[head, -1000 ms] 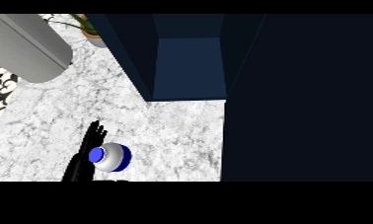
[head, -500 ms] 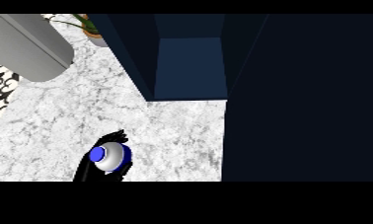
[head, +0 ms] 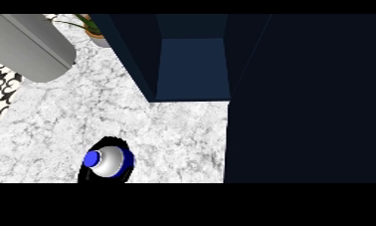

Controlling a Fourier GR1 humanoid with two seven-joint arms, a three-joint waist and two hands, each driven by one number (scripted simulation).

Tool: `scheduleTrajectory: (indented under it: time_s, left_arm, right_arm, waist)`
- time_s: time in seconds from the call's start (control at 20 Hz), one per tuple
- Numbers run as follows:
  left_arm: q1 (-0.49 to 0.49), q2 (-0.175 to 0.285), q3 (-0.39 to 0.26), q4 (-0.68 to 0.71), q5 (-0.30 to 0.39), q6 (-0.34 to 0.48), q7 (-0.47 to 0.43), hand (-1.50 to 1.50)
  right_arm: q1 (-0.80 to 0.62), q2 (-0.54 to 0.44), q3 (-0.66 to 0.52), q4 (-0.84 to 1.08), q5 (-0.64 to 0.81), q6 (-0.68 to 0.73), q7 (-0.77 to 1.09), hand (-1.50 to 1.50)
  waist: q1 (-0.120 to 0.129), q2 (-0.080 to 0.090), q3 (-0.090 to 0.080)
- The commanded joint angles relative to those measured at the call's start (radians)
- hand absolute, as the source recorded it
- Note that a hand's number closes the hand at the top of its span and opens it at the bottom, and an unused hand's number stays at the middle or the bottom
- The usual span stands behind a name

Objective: Pick up the bottled water, place it into the cabinet and close the cabinet

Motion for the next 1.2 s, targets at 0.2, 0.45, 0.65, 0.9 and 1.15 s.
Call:
scheduleTrajectory:
  time_s: [0.2,0.45,0.65,0.9,1.15]
  left_arm:
    - [-0.038,0.055,0.063,0.012,0.027,-0.024,-0.062,1.5]
    - [-0.165,0.126,0.147,0.07,0.078,0.005,0.004,1.5]
    - [-0.172,0.12,0.117,0.026,0.065,0.012,0.057,1.5]
    - [-0.2,0.005,0.037,-0.114,0.019,0.145,0.125,1.5]
    - [-0.209,-0.04,-0.014,-0.255,0.016,0.202,0.247,1.5]
  right_arm:
    - [0.094,0.009,-0.014,-0.23,-0.128,-0.024,0.066,-1.5]
    - [0.1,-0.01,-0.028,-0.218,-0.157,-0.02,0.057,-1.5]
    - [0.114,-0.022,-0.047,-0.244,-0.19,-0.032,0.066,-1.5]
    - [0.071,-0.027,-0.054,-0.188,-0.174,-0.043,0.038,-1.5]
    - [0.047,-0.006,-0.007,-0.183,-0.127,-0.068,0.045,-1.5]
  waist:
    - [0.003,0.002,-0.004]
    - [-0.004,0.003,-0.004]
    - [-0.002,0.0,-0.003]
    - [0.008,-0.002,-0.002]
    - [0.017,-0.001,-0.002]
